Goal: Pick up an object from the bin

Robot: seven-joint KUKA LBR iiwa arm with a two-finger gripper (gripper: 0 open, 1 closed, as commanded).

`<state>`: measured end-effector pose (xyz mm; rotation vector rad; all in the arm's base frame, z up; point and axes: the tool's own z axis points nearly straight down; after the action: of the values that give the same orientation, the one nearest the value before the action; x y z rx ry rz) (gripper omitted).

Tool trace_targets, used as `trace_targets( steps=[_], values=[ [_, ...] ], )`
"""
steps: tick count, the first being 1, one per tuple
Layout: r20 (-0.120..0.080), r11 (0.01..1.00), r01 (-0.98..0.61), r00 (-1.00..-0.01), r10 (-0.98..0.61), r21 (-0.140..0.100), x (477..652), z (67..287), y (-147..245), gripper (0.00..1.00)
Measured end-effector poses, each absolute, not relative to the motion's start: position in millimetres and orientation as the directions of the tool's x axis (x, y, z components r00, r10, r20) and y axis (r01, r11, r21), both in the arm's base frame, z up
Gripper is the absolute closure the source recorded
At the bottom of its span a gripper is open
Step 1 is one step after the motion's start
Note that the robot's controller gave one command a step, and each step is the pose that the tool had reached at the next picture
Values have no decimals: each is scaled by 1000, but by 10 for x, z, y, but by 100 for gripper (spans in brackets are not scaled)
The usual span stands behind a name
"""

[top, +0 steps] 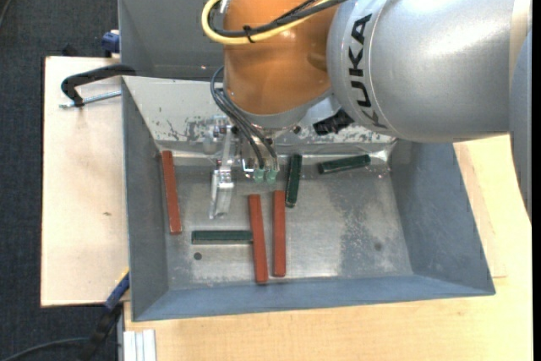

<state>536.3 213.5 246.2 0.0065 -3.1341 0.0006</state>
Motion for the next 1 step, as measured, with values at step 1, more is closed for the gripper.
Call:
trace_targets(
  steps=[1],
  values=[
    [8, 980, -199, -980, -199, -1, 5228, 1052, 1833, 0]
  ],
)
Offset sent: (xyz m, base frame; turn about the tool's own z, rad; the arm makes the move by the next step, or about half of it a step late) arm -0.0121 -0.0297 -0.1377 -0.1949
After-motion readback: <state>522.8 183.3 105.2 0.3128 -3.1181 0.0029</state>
